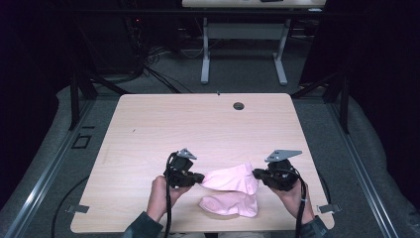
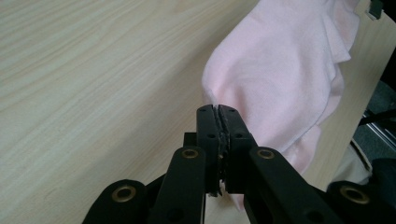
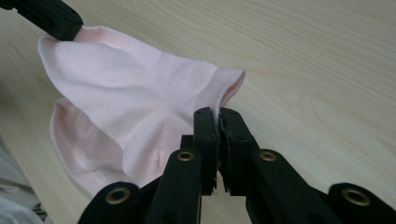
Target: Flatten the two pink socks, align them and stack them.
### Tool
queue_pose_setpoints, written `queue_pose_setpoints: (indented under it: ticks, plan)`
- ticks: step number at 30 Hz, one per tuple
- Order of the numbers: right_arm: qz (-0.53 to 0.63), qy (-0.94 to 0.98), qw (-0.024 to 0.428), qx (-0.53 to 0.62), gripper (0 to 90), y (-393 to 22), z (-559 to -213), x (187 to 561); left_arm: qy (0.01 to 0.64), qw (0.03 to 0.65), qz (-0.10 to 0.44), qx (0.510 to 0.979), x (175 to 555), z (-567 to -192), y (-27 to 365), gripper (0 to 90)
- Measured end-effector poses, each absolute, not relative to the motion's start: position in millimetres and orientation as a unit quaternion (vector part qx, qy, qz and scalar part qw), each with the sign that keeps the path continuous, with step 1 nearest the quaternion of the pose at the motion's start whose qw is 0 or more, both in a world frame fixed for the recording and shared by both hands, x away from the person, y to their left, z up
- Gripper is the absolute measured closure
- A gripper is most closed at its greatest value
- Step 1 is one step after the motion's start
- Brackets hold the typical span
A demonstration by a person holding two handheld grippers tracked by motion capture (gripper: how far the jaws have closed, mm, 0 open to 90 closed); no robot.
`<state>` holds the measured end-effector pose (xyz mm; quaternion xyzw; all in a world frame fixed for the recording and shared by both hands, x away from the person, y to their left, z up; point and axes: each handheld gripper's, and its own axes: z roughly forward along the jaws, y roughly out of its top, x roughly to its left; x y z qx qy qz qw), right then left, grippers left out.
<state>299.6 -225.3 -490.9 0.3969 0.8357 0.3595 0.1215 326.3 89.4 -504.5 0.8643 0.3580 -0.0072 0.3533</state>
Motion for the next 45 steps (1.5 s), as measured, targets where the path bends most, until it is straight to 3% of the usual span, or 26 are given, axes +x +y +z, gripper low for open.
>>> queue_pose_setpoints:
  ticks: [8,19,24,29,33,41,45]
  plan:
    - [0.35,0.84,0.107,0.4,85.7,-228.5,-490.6,273.5,0.35,0.36,-0.039,0.864,307.7,-509.9,91.8,88.0]
    - [0.32,0.85,0.082,0.41,85.0,-218.8,-530.7,265.1,0.356,0.322,-0.059,0.875,295.9,-542.4,89.4,87.0]
    - [0.307,0.853,0.09,0.412,82.6,-217.3,-540.9,267.1,0.353,0.31,-0.047,0.882,294.6,-547.2,84.6,73.2]
    - [0.31,0.85,0.094,0.414,73.0,-219.0,-543.6,263.0,0.347,0.302,-0.024,0.888,291.6,-546.9,78.8,69.9]
    - [0.295,0.856,0.103,0.412,71.0,-217.0,-550.4,262.8,0.353,0.292,-0.006,0.889,292.7,-552.6,77.9,67.8]
    - [0.314,0.851,0.102,0.409,62.3,-219.0,-551.9,262.9,0.377,0.312,0.047,0.871,290.8,-545.5,91.2,34.4]
    - [0.336,0.839,0.113,0.412,47.8,-222.8,-543.2,261.6,0.383,0.316,0.061,0.866,291.6,-539.7,100.2,23.9]
